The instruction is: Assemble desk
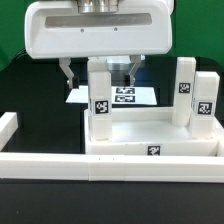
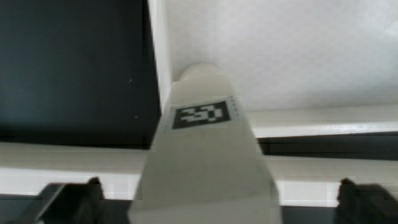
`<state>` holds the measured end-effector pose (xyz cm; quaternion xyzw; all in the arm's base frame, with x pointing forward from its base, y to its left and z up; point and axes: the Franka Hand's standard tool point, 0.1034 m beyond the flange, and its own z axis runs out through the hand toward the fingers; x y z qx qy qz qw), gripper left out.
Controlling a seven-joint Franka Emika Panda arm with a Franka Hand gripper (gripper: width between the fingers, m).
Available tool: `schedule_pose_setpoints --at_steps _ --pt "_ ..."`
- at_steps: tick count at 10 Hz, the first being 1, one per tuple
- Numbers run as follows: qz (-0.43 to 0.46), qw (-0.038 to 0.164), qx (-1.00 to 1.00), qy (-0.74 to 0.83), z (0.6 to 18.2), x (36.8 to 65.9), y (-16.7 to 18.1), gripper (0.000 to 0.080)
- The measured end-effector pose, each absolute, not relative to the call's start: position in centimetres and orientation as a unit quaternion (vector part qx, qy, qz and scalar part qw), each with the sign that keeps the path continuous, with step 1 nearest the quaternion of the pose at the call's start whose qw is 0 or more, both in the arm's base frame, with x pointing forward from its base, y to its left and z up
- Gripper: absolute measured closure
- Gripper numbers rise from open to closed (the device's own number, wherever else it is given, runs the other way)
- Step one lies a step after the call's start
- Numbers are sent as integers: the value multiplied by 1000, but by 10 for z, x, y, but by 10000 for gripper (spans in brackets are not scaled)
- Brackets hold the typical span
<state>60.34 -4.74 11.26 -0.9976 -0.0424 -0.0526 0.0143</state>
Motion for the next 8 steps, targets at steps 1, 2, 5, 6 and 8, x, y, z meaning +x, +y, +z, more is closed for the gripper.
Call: schedule_pose_setpoints --at_steps 1,2,5,6,8 --pt "-53 12 -995 -85 112 603 -49 151" --pt "-53 10 -993 -102 112 603 -50 151" --pt "-53 11 -993 -101 112 603 -50 513" --pt "-53 11 -994 -94 112 603 -50 513" --pt "-52 15 -998 -41 112 603 -49 512"
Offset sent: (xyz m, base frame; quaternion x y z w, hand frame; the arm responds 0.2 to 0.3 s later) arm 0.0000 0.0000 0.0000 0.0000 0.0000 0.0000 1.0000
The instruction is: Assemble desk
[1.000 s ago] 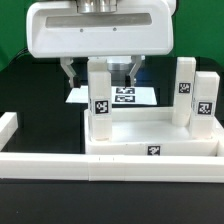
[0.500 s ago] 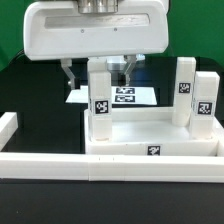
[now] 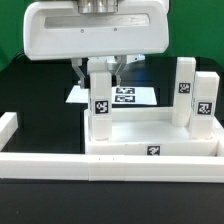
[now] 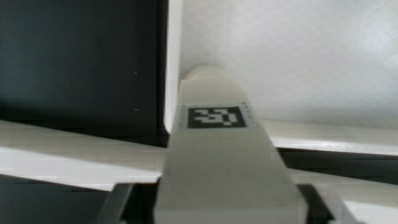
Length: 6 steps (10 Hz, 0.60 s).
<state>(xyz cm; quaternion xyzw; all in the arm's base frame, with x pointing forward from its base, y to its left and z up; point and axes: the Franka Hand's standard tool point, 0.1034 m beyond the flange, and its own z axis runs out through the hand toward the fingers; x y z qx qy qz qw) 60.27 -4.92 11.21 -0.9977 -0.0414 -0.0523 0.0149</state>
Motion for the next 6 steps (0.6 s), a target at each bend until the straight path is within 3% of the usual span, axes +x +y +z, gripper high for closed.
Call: schedule_pose_setpoints --at_steps 6 --pt "-58 30 -935 349 110 602 -48 512"
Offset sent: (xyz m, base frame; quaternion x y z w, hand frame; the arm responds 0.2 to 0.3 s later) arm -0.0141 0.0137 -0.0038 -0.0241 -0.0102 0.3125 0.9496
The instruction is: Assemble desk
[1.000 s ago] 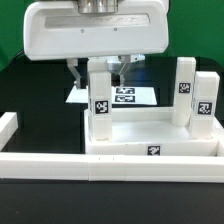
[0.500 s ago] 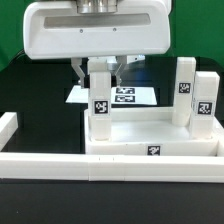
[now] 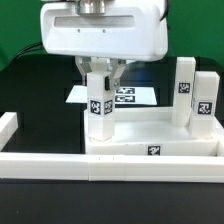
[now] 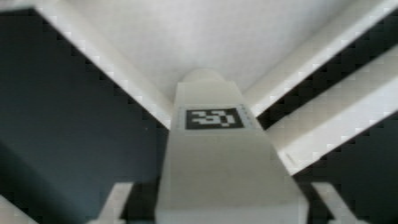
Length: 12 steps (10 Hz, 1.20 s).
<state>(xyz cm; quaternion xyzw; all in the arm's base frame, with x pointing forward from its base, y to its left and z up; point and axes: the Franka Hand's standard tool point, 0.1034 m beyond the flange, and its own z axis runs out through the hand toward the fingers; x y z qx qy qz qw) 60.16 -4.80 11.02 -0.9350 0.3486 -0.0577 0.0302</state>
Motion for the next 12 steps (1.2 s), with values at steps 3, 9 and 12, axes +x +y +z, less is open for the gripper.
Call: schedule_pose_setpoints --at_steps 3,9,12 --pt "-57 37 -862 502 110 601 -46 512" --pt "-51 38 -827 559 111 602 -44 342" --pt "-54 31 -891 449 112 603 -41 164"
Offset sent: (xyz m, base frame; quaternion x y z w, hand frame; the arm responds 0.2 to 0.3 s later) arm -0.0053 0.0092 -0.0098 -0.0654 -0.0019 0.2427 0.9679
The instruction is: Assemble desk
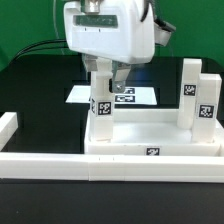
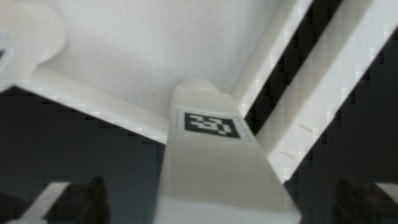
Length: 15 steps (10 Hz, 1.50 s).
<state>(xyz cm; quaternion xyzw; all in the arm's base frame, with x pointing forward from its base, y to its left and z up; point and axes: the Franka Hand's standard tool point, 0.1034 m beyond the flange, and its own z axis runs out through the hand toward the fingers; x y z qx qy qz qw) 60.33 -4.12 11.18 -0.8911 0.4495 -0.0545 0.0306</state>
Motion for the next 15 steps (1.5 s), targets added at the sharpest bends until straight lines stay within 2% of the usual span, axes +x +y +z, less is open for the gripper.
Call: schedule_pose_setpoints --at_steps 5,12,14,15 --pt "-62 16 -975 214 113 605 -45 151" --pt "-58 -17 -995 -81 112 604 -46 151" --pt "-59 -17 -994 -85 112 605 -46 419" --pt "-59 -17 -994 -85 112 605 -46 513"
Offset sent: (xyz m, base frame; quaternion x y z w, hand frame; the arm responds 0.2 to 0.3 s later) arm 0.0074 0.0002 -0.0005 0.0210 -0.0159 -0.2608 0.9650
